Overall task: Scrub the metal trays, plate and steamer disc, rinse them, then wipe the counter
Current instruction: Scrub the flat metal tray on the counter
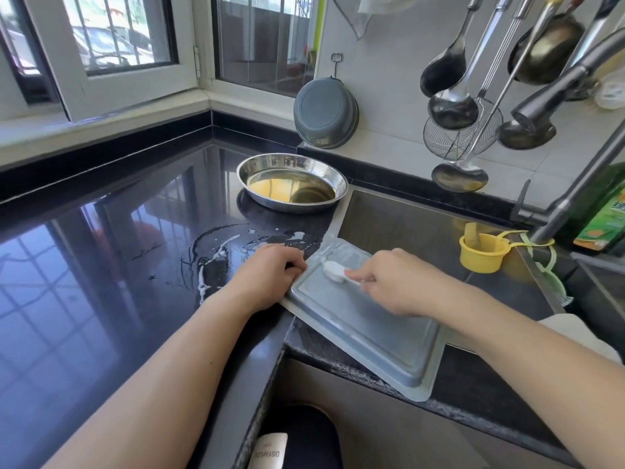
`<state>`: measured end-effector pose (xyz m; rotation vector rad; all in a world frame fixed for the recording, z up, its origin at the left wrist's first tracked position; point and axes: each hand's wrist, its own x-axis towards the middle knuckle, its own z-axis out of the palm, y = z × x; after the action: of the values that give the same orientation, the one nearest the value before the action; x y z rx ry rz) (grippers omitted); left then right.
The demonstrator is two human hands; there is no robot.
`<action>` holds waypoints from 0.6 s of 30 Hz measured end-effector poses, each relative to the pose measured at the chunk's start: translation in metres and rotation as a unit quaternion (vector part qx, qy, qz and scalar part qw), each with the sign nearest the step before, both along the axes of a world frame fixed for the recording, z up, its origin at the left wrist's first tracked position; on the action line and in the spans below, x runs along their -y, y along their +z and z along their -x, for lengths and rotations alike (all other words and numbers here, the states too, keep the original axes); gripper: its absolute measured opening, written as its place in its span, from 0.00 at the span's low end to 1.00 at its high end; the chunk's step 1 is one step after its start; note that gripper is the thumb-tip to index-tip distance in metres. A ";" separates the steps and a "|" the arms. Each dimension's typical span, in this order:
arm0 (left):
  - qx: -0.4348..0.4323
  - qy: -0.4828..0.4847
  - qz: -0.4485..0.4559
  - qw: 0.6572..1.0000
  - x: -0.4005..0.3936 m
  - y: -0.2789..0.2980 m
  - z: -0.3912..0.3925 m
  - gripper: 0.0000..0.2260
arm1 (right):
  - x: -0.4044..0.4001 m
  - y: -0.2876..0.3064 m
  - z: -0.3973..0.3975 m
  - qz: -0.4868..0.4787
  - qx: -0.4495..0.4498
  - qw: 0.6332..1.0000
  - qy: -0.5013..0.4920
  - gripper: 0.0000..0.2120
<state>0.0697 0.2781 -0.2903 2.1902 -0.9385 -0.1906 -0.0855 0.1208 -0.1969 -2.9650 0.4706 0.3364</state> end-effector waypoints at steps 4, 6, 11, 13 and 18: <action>-0.003 -0.020 -0.012 1.000 -0.004 0.000 -0.008 0.08 | -0.024 0.000 0.015 -0.035 -0.021 0.997 0.070 0.19; -0.021 -0.044 -0.017 0.999 -0.008 0.001 -0.011 0.10 | -0.014 -0.002 0.000 0.009 -0.003 0.999 0.036 0.21; -0.044 -0.094 -0.063 0.993 -0.025 0.008 -0.017 0.12 | -0.024 -0.004 -0.009 0.015 0.002 0.999 0.046 0.22; -0.040 -0.101 -0.087 0.990 -0.030 0.010 -0.021 0.14 | -0.037 -0.004 -0.001 -0.029 -0.013 0.996 0.084 0.20; -0.024 -0.093 -0.088 0.991 -0.029 0.009 -0.020 0.13 | -0.029 -0.003 -0.007 0.012 0.019 0.997 0.069 0.21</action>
<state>0.0901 0.3069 -0.2817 2.2452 -1.1352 -0.4280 -0.0782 0.1497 -0.2000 -3.0285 0.2684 0.2901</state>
